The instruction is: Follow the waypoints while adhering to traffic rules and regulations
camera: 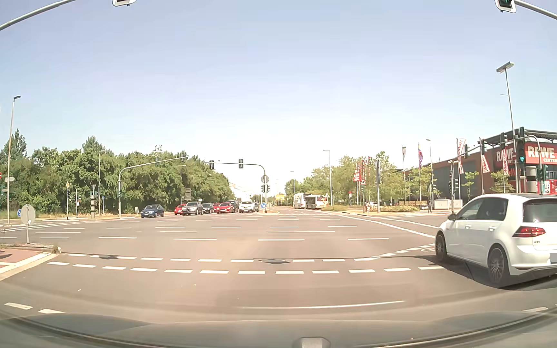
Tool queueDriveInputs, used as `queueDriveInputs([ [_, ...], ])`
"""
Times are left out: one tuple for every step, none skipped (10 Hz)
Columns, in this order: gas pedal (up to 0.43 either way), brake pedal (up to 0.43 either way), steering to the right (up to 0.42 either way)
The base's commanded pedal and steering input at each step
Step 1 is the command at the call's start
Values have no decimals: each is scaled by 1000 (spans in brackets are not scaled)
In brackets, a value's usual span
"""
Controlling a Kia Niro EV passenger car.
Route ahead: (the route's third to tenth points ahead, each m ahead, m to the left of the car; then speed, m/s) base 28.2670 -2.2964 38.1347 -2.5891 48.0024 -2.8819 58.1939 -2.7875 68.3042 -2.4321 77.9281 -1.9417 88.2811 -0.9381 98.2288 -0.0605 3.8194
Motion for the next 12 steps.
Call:
queueDriveInputs([
  [441,0,18],
  [480,0,23],
  [488,0,25],
  [488,0,25],
  [500,0,25],
  [512,0,26],
  [512,0,26],
  [539,0,26],
  [539,0,26],
  [539,0,26],
  [539,0,25],
  [539,0,24],
])
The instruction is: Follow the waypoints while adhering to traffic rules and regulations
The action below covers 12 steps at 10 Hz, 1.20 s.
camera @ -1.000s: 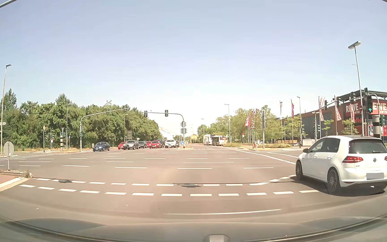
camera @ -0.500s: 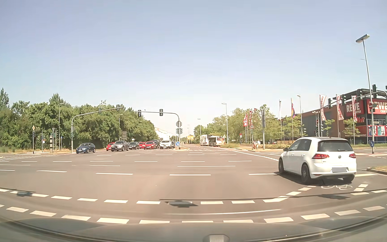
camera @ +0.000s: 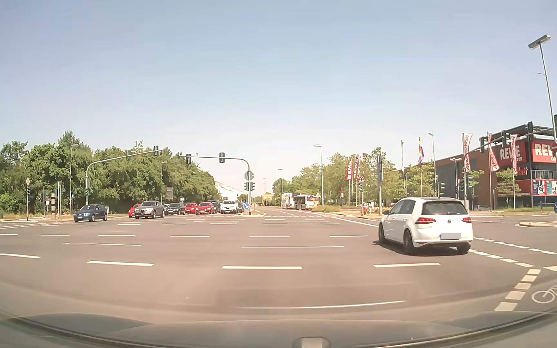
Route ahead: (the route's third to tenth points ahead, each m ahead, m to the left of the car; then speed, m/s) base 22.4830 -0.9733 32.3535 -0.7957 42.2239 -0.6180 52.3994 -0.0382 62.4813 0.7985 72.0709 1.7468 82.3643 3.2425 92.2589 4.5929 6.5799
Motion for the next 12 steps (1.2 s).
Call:
queueDriveInputs([
  [539,0,21],
  [539,0,17],
  [539,0,11],
  [539,0,6],
  [539,0,3],
  [539,0,3],
  [539,0,3],
  [539,0,2],
  [539,0,2],
  [539,0,1],
  [539,0,0],
  [539,0,-1],
])
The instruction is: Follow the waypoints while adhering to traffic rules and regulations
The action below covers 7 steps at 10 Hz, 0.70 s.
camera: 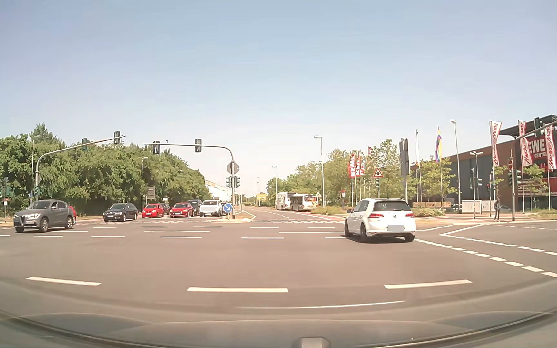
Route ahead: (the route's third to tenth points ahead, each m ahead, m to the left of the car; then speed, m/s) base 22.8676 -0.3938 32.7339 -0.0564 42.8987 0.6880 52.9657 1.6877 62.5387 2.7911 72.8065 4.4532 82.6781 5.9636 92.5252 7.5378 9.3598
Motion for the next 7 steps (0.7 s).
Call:
queueDriveInputs([
  [539,0,-2],
  [539,0,-2],
  [531,0,-2],
  [469,0,-2],
  [287,0,-2],
  [228,0,-2],
  [209,0,-3],
])
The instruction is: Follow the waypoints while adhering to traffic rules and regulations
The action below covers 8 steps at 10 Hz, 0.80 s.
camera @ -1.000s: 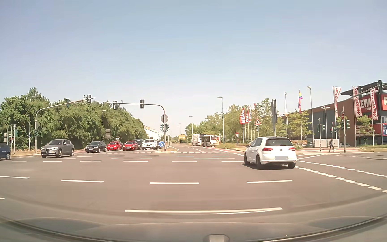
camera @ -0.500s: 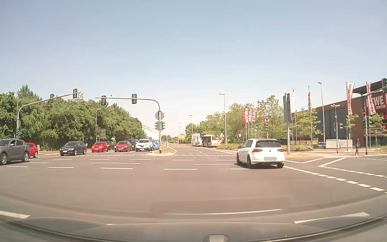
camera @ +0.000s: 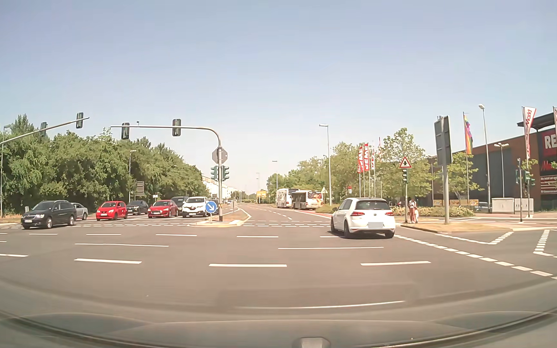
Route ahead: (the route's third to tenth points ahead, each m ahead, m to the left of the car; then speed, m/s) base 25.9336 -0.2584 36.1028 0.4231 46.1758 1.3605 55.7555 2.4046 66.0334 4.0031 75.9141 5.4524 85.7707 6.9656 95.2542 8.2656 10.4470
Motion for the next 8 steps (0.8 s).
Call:
queueDriveInputs([
  [138,0,-4],
  [130,0,-6],
  [118,0,-9],
  [28,0,-9],
  [0,0,-9],
  [0,0,-9],
  [0,0,-9],
  [0,0,-9],
])
